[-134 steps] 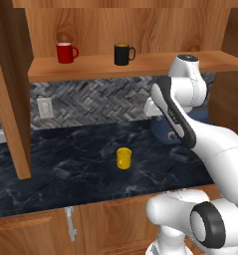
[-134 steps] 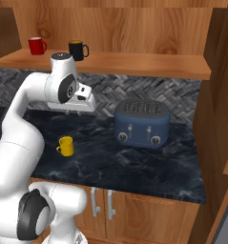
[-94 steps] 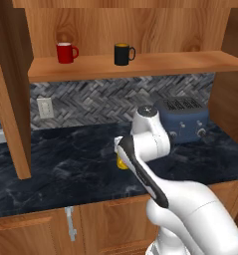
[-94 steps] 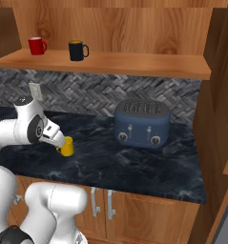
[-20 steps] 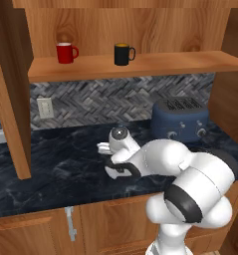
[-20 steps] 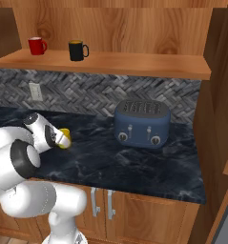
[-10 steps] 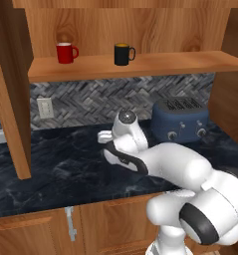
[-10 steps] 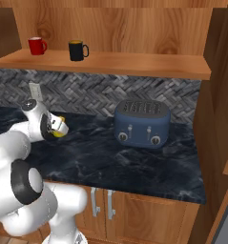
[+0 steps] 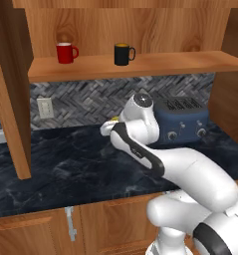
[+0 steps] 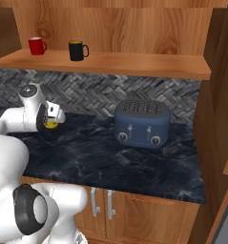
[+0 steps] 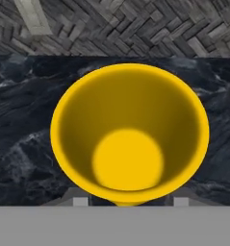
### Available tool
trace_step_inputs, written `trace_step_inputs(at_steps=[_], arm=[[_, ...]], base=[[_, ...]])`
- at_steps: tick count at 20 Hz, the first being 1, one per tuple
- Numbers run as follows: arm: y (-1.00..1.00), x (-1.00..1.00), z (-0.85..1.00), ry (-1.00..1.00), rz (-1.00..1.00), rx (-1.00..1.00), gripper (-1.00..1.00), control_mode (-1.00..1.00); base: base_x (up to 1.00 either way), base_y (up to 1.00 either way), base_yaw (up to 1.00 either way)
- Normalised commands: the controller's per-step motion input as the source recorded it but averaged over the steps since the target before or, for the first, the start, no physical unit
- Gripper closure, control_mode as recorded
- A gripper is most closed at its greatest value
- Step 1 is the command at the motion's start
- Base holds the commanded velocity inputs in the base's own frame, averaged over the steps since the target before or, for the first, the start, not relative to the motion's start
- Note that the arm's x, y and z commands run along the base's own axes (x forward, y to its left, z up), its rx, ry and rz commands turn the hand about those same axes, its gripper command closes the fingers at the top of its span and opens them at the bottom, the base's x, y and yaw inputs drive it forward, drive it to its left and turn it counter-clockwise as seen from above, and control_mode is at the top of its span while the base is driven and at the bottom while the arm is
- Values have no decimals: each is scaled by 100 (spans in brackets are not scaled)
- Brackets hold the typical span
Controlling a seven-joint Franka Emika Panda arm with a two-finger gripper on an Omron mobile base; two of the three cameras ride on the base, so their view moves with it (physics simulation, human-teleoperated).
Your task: Pick the mug on the counter and place it in the cabinet with the handle facing the right, like the mugs already inside.
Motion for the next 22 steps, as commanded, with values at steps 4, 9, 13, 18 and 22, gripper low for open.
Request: trace_step_inputs(at_steps=[4,9,13,18,22], arm=[[0,-40,70,-1,16,-5,100,-100],[0,-42,66,-7,11,-5,100,-100],[0,-47,68,-13,8,-4,100,-100],[-3,-30,67,-14,4,-3,100,-100],[-15,0,70,-7,1,0,100,-100]], base=[[0,0,0],[0,0,0],[0,0,0],[0,0,0],[0,0,0]])
